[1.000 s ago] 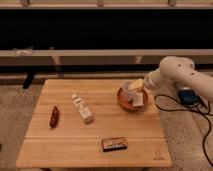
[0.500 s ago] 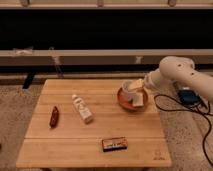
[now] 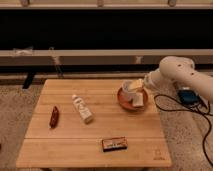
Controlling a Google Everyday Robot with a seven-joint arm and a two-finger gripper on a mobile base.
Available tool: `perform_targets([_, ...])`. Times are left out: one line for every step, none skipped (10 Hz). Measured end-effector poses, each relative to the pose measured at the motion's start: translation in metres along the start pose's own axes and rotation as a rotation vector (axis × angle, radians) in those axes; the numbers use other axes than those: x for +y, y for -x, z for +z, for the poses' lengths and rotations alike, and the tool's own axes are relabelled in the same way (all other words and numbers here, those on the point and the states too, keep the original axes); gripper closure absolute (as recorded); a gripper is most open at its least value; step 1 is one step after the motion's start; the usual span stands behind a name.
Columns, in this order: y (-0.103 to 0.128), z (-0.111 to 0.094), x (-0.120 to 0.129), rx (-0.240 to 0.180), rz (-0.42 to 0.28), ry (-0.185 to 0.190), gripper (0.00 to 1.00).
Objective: Move the arm in a circular motion
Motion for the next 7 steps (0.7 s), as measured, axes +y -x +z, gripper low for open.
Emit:
perform_targets([0.0,0.0,0.0,0.0,0.0,0.0,0.2])
perform_targets([0.0,0.0,0.0,0.0,0.0,0.0,0.2])
perform_targets([0.0,0.0,0.0,0.0,0.0,0.0,0.2])
perform_targets([0.0,0.0,0.0,0.0,0.0,0.0,0.2])
perform_targets([0.0005,0.0,0.0,0.0,-0.001,-0.001,0.2])
perform_targets([0.0018,0.0002,-0.0003,0.0,-0.005,-0.007,0.2])
perform_targets([0.0086,-0.0001,0.0005,0.001,-0.023,-0.026,0.2])
